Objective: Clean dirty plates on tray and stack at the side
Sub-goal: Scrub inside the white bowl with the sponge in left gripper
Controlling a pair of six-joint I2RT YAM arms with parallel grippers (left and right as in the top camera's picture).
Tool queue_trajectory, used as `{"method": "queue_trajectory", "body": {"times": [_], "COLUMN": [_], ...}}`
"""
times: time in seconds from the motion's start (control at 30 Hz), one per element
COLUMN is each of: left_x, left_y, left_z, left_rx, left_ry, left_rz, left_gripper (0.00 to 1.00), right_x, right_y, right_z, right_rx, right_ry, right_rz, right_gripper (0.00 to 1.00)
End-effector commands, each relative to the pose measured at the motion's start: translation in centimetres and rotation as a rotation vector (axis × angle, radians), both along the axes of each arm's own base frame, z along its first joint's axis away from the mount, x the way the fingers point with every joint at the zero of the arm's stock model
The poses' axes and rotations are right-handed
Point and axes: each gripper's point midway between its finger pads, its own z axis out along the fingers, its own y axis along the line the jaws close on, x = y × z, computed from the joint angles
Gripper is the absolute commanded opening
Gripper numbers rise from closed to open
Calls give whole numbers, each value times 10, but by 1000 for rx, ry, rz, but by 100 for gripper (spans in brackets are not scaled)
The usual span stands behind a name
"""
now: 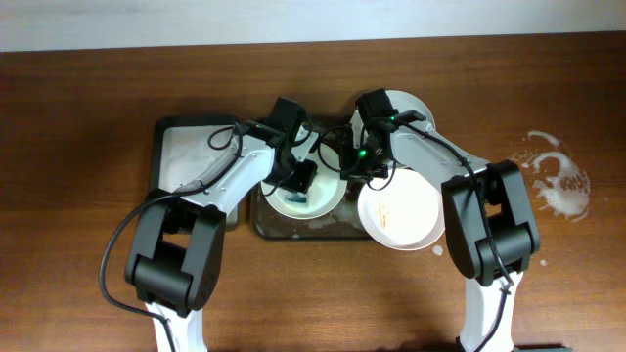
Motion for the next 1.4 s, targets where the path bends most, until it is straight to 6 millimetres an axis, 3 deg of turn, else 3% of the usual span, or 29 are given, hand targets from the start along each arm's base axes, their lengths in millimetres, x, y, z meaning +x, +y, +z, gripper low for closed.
{"method": "queue_trajectory", "body": {"times": [0.0, 0.13, 0.37, 0.5, 0.7, 0.8, 0.97, 1.03, 1.2, 1.37], "left_x": [21, 52, 76, 55, -7, -18, -14, -4, 26, 43], "left_y": [7, 45, 53, 42, -4, 0, 2, 18, 93, 111], "left_z": [5, 0, -30, -50, -47, -47, -48, -54, -55, -45], "left_rx": [10, 160, 199, 157, -94, -80, -65, 32, 415, 504], "left_ry": [-59, -171, -220, -105, 135, 163, 143, 120, -34, -142], "left_rz": [26, 211, 317, 298, -50, -108, -108, -6, 393, 500], "left_gripper": [1, 1, 1, 1, 1, 1, 1, 1, 1, 1], "right_x": [-2, -2, -2, -2, -3, -3, -3, -3, -3, -3], "right_y": [3, 3, 3, 3, 4, 4, 4, 4, 4, 4], "right_z": [-3, -3, -3, -3, -3, -3, -3, -3, -3, -3], "right_rx": [16, 16, 17, 16, 20, 20, 20, 20, 20, 20], "right_ry": [14, 14, 14, 14, 15, 15, 15, 15, 15, 15], "right_rz": [8, 8, 8, 8, 9, 9, 9, 9, 9, 9], "right_gripper": [4, 4, 4, 4, 4, 4, 4, 4, 4, 4]}}
